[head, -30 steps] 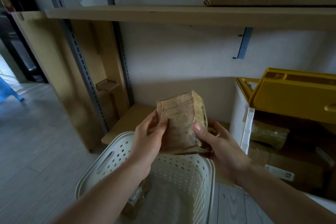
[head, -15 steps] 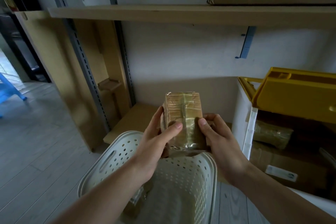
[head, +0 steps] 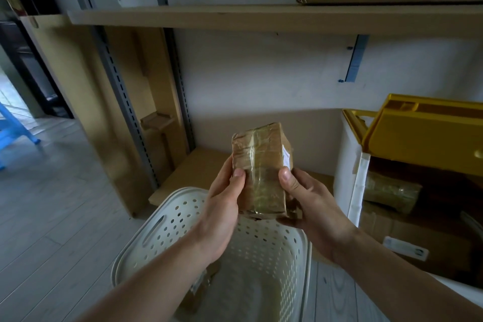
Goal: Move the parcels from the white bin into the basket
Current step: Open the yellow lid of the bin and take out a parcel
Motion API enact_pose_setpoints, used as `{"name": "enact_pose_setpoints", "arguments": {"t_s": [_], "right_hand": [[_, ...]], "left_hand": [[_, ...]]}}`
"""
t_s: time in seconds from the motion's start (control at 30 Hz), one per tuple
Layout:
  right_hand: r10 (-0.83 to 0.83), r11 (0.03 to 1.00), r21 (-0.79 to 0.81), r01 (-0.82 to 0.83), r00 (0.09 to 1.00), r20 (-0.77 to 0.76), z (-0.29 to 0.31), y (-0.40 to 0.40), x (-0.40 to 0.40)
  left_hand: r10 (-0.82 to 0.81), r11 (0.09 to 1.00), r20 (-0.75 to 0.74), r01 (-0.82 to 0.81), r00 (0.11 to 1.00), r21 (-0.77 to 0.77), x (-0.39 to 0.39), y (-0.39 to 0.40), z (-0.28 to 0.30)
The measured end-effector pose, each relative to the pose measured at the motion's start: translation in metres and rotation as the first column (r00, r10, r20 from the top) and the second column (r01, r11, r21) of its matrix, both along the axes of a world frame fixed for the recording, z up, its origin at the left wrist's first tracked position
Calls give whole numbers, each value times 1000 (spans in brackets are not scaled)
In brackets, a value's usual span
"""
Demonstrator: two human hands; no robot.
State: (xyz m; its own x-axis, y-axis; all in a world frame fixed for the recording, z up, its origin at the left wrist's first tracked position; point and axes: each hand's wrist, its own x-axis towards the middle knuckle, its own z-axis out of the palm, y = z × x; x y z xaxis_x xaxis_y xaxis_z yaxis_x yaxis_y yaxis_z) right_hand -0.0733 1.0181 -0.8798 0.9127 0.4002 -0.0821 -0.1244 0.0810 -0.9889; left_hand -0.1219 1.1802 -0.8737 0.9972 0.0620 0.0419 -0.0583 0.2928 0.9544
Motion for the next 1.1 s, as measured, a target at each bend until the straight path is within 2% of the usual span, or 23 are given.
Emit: {"name": "enact_pose_setpoints", "arguments": {"t_s": [0.13, 0.23, 0.43, 0.53, 0.7, 0.97, 1.1], "right_hand": [[-106, 989, 102, 108, 994, -27, -1, -1, 2], [-143, 985, 104, 138, 989, 37, 2, -3, 2], [-279, 959, 109, 262, 939, 199, 11, -3, -1], [-252, 966, 110, 232, 940, 230, 12, -3, -2], [-168, 981, 126, 149, 972, 164, 10, -3, -4], [-140, 987, 108, 123, 976, 165, 10, -7, -5], [-124, 989, 100, 111, 983, 135, 12, -6, -5]], "left_hand": [[-8, 996, 7, 7, 1000, 88, 0, 6, -3], [25, 990, 32, -29, 999, 139, 2, 9, -1], [33, 997, 93, -39, 995, 60, 2, 11, -3], [20, 999, 123, -25, 992, 36, 1, 12, -5], [31, 999, 98, -28, 995, -34, 0, 12, -5], [150, 989, 25, -150, 988, 3, 5, 7, 3], [182, 982, -10, -183, 983, -45, 4, 7, 2]]}}
